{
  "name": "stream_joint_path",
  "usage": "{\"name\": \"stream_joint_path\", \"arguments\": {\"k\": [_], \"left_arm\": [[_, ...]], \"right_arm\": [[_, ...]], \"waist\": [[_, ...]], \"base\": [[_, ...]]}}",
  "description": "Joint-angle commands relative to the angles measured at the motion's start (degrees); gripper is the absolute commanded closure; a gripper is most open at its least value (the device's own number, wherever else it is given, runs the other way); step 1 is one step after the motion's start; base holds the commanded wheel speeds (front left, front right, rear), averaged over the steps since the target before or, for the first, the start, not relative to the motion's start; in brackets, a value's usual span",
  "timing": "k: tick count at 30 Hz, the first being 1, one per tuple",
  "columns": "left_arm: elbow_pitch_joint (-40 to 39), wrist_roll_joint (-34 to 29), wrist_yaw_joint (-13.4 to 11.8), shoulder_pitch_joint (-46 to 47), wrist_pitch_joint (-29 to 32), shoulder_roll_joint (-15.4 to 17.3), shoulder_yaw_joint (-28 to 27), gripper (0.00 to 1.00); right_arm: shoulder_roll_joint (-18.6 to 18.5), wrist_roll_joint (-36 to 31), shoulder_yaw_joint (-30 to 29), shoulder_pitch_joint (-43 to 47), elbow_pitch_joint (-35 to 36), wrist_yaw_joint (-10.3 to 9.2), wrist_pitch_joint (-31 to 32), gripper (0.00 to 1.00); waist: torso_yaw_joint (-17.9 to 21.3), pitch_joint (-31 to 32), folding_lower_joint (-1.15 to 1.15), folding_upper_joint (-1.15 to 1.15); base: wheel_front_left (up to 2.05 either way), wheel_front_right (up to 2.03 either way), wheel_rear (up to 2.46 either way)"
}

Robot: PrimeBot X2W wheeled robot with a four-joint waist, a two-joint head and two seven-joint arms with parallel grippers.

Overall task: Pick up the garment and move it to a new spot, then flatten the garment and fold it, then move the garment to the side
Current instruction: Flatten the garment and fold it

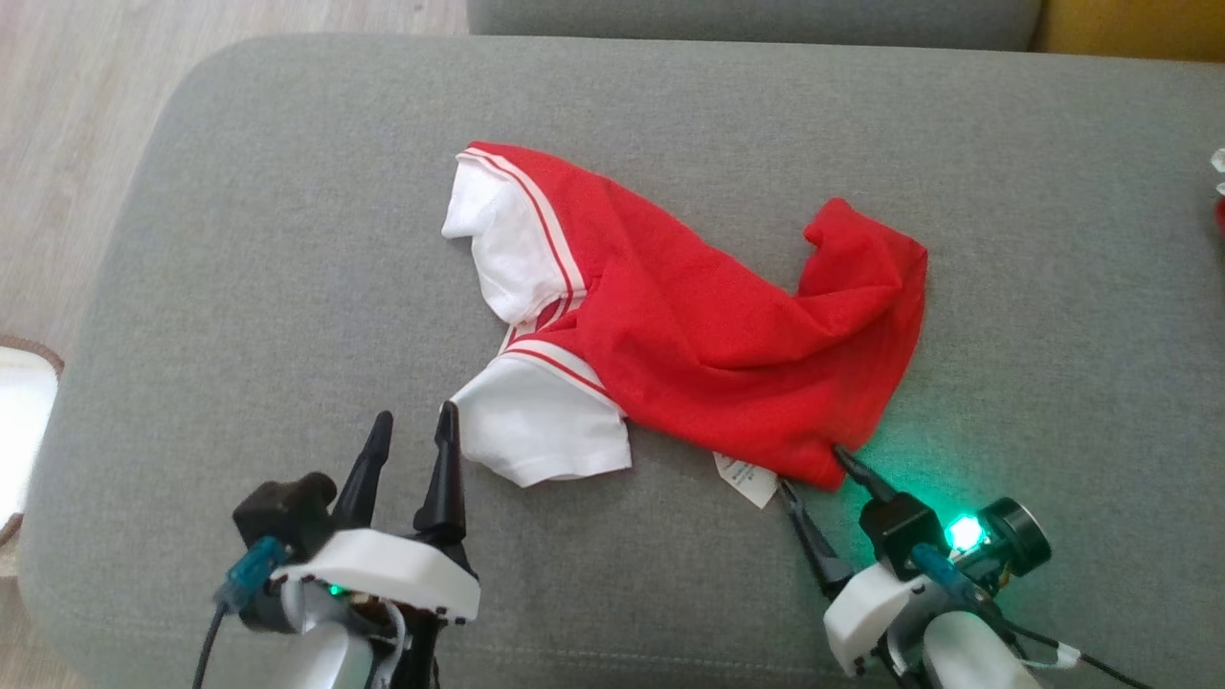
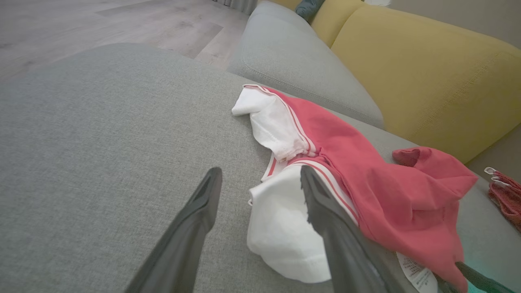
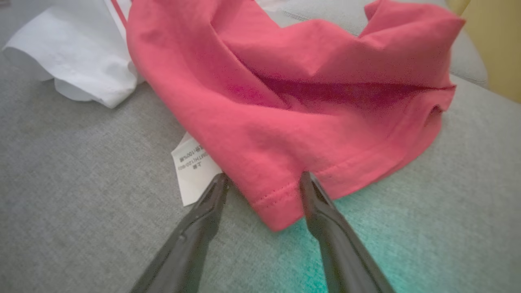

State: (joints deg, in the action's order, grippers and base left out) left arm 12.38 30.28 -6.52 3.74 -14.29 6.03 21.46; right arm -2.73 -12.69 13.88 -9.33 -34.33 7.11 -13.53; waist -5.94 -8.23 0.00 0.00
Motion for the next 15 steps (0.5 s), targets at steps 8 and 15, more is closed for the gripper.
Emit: {"name": "stream_joint_path", "arguments": {"k": [8, 15], "left_arm": [[-1.53, -1.72, 0.71, 1.05, -0.71, -0.95, -3.08, 0.0], [-1.72, -2.42, 1.22, 0.86, -0.71, -1.65, -3.83, 0.0]], "right_arm": [[-0.15, 1.22, -1.44, -2.82, 4.83, 0.37, -1.41, 1.0], [-0.15, -0.52, -6.06, -2.77, 23.13, 0.37, -1.45, 1.0]], "waist": [[-0.05, -0.52, 0.0, 0.0], [0.69, -0.74, 0.0, 0.0]], "base": [[0.0, 0.0, 0.0], [0.0, 0.0, 0.0]]}}
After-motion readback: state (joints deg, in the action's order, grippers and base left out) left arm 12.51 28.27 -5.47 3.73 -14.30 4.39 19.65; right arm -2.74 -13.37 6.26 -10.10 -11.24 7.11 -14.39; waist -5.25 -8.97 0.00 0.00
